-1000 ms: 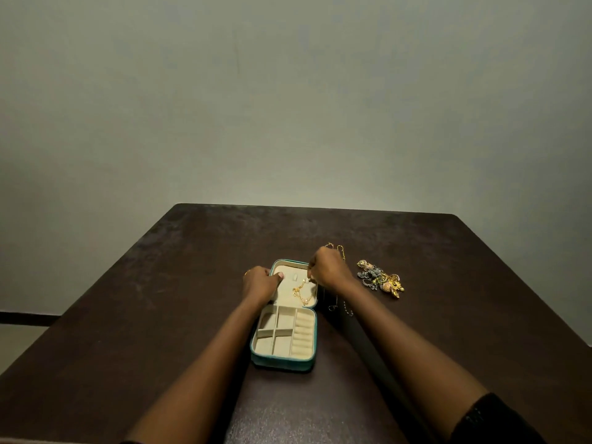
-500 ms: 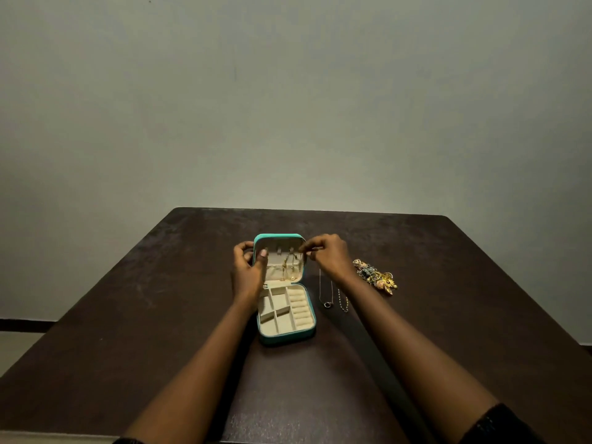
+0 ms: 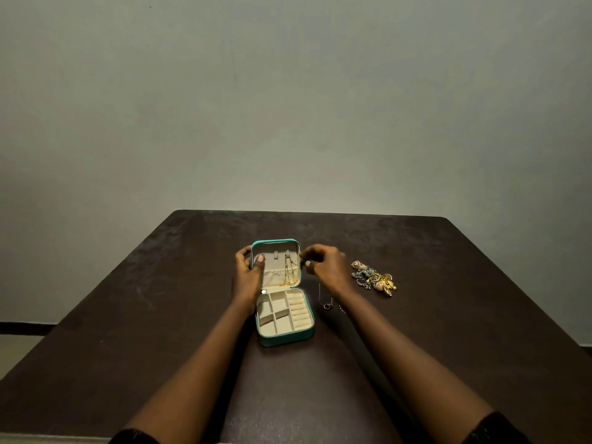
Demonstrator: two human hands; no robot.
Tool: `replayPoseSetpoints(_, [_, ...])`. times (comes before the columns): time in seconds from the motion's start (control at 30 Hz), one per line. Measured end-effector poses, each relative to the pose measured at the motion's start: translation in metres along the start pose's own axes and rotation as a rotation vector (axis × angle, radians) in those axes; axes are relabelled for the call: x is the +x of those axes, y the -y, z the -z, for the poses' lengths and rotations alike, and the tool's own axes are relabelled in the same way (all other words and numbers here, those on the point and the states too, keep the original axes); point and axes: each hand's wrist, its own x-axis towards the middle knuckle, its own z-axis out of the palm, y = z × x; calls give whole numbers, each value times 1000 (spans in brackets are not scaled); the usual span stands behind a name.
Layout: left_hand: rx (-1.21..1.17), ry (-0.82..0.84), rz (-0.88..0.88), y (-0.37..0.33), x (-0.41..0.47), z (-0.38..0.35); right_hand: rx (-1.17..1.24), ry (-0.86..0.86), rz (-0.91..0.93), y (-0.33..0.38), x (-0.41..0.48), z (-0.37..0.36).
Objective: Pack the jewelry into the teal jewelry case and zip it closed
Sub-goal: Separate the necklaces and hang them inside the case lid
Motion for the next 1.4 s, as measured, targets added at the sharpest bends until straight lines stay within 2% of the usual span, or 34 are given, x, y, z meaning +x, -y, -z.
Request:
replayPoseSetpoints(0.13, [46, -31, 16, 4, 2, -3, -79, -7, 10, -5, -4, -10])
replayPoseSetpoints(0.23, [84, -58, 2, 4, 1, -5, -103, -75, -17, -6, -5, -18])
replayPoseSetpoints(0.33, [134, -75, -16, 4, 0, -5, -82, -137, -52, -1, -3, -21])
replayPoseSetpoints(0.63, [205, -83, -33, 4, -1, -5, 32, -179, -169, 1, 5, -23])
replayPoseSetpoints(0.77, [266, -84, -65, 3, -2, -4, 88, -144, -174, -2, 4, -22])
replayPoseSetpoints(0.83, [284, -89, -69, 2, -2, -5, 24, -155, -126, -2, 2, -22])
replayPoseSetpoints(0.93, [307, -91, -75, 1, -4, -5, -207, -193, 87, 0, -7, -22])
replayPoseSetpoints(1.07, [323, -83, -69, -1, -6, -5, -502, -114, 324, 2, -12, -21])
replayPoseSetpoints(1.27, [353, -68, -75, -5, -9, -6, -721, -28, 371, 14, -7, -19])
replayPoseSetpoints(1.4, [350, -71, -76, -6, -10, -5, -700, -43, 363, 16, -4, -18])
